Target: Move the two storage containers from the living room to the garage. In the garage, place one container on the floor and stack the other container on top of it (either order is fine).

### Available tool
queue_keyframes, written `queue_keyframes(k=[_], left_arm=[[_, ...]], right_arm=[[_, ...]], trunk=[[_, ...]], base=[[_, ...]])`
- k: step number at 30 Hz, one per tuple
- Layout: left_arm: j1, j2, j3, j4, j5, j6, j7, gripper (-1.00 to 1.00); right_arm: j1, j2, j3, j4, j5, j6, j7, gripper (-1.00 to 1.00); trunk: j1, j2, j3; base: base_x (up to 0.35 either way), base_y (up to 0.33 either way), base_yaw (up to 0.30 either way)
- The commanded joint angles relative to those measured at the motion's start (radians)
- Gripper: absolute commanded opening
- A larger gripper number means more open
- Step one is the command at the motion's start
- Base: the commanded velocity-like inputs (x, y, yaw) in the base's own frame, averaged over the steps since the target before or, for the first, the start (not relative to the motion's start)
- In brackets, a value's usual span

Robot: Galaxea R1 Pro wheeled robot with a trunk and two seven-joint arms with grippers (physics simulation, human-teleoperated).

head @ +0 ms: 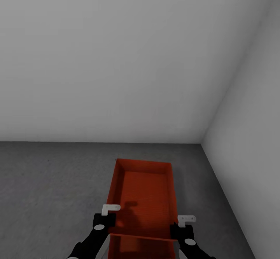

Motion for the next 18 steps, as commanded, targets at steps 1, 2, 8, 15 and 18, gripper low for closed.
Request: queue_keyframes(k=[1, 2, 8, 15, 18], left_arm=[[-0.001, 0.001, 0.010, -0.002, 0.029, 0.005, 0.007, -1.00], [-0.001, 0.001, 0.010, -0.002, 0.029, 0.005, 0.007, -1.00], [-0.001, 0.001, 0.010, -0.002, 0.029, 0.005, 0.007, -1.00], [-0.001, 0.001, 0.010, -0.002, 0.029, 0.005, 0.007, -1.00], [-0.001, 0.001, 0.010, -0.002, 0.029, 0.005, 0.007, -1.00]], right_arm=[[-0.001, -0.036, 0.002, -0.001, -0.003, -0.006, -0.007, -1.00], [-0.001, -0.036, 0.002, -0.001, -0.003, -0.006, -0.007, -1.00], [-0.001, -0.036, 0.002, -0.001, -0.003, -0.006, -0.007, -1.00], [-0.001, -0.036, 0.001, -0.001, -0.003, -0.006, -0.007, -1.00], [-0.001, -0.036, 0.001, -0.001, -0.003, -0.005, -0.007, -1.00]], trunk=[[0.000, 0.000, -0.002], [0.000, 0.000, -0.003], [0.000, 0.000, -0.012], [0.000, 0.000, -0.022], [0.000, 0.000, -0.026]], base=[[0.000, 0.000, 0.000], [0.000, 0.000, 0.000], [0.000, 0.000, 0.000], [0.000, 0.000, 0.000], [0.000, 0.000, 0.000]])
